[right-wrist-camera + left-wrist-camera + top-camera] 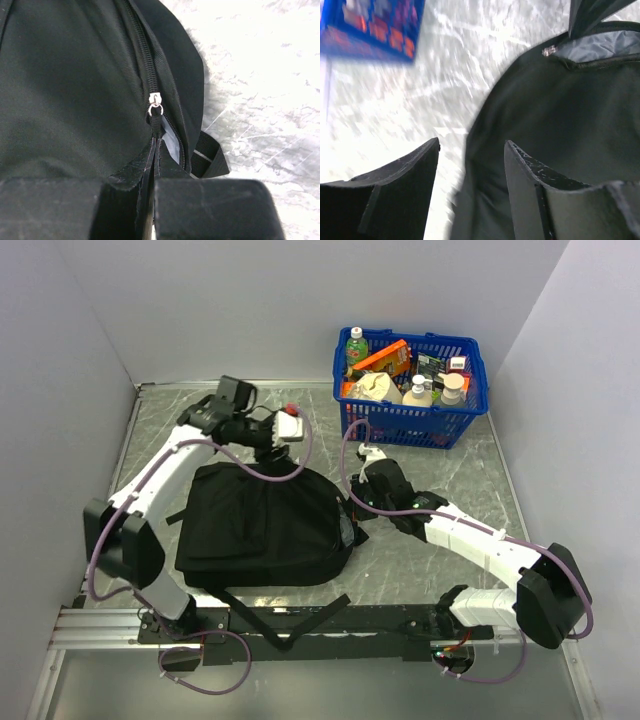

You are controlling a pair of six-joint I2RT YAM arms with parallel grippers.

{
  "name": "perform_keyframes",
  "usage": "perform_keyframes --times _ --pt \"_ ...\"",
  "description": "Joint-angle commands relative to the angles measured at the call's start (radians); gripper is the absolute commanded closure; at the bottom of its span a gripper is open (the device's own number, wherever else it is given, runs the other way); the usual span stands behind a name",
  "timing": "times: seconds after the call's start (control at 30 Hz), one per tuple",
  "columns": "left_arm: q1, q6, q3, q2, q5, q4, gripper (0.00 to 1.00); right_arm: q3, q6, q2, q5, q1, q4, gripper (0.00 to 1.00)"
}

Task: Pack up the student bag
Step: Zip the student bag at the center of the board.

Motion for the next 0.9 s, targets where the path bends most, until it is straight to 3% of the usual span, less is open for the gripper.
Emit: perform_keyframes --times 0.0,0.17,0.27,0.47,0.73,0.83,0.87 --pt "-0.091 0.212 0.1 0.154 0.054 -0.12 0.41 -0.026 0.045 -0.035 -0.071 -0.008 0.064 1.0" --pt "-0.159 0.451 0.385 0.383 0.039 -0.384 0.44 -0.05 0.042 -0.065 -0.094 -0.018 0.078 1.0" --pt "-0.184 0.538 0.48 0.481 0.02 -0.479 0.46 -0.066 0.05 -0.079 -0.105 -0.028 0.087 1.0" --pt "-0.231 0.61 0.406 0.474 -0.02 -0.478 0.54 -0.067 0.045 -0.079 -0.114 -0.049 0.09 1.0" --pt "-0.239 0.512 0.309 0.419 -0.006 -0.357 0.64 -0.075 0.04 -0.081 -0.123 -0.069 0.101 1.0" --pt "-0.25 0.483 0.306 0.411 -0.001 -0.312 0.74 -0.073 0.037 -0.082 -0.117 -0.071 0.102 1.0" --pt "-0.25 0.475 0.31 0.414 0.002 -0.306 0.82 -0.072 0.037 -0.082 -0.117 -0.071 0.101 1.0"
